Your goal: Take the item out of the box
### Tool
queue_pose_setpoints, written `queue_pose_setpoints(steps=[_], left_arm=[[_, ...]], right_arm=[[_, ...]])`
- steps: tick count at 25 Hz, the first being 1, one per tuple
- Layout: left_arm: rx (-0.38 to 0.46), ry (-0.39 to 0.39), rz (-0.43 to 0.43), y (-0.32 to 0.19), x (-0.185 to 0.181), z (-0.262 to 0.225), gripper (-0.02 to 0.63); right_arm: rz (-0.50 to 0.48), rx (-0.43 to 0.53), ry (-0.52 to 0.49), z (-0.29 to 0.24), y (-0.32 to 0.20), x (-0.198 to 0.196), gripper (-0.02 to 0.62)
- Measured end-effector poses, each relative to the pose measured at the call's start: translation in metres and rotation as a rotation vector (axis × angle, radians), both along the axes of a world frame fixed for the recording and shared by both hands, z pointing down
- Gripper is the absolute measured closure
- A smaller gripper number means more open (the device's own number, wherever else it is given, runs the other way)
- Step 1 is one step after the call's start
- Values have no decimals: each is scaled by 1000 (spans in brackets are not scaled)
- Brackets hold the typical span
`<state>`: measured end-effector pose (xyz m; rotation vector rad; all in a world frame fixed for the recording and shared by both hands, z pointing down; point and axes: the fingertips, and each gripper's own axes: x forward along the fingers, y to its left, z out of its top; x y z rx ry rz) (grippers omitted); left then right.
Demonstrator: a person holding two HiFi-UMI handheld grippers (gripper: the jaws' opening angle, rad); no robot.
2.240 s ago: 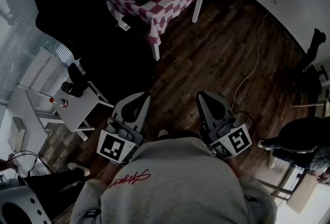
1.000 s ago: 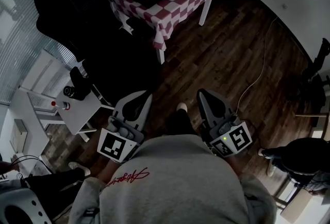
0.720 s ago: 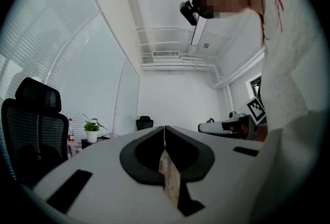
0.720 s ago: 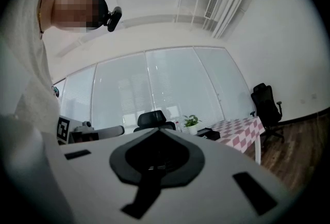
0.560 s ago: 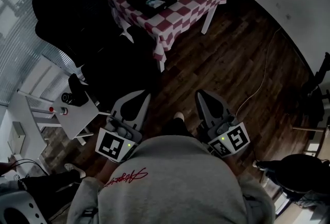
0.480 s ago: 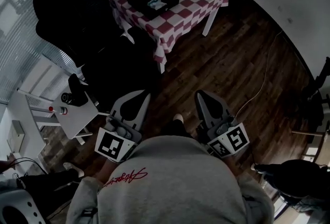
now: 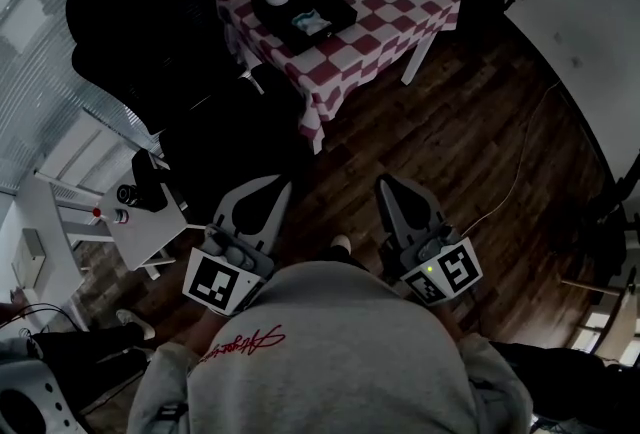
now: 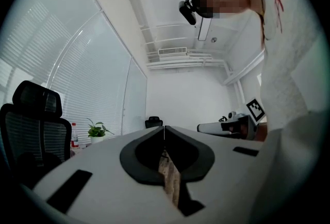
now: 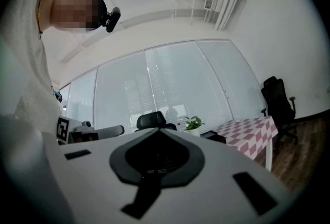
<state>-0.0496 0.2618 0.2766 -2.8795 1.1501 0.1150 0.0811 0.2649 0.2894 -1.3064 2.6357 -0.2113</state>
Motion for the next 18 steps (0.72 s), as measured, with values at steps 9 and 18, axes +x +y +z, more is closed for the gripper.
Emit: queue_pose_setpoints(steps=[9,18], left_arm=[[23,5,-4,-39,37,-6,589],[23,1,-33,-62,71,3,589]], right_arm=[[-6,-11,9,1,-36,34,584],[-50,-19,23,9,-63,64,584]])
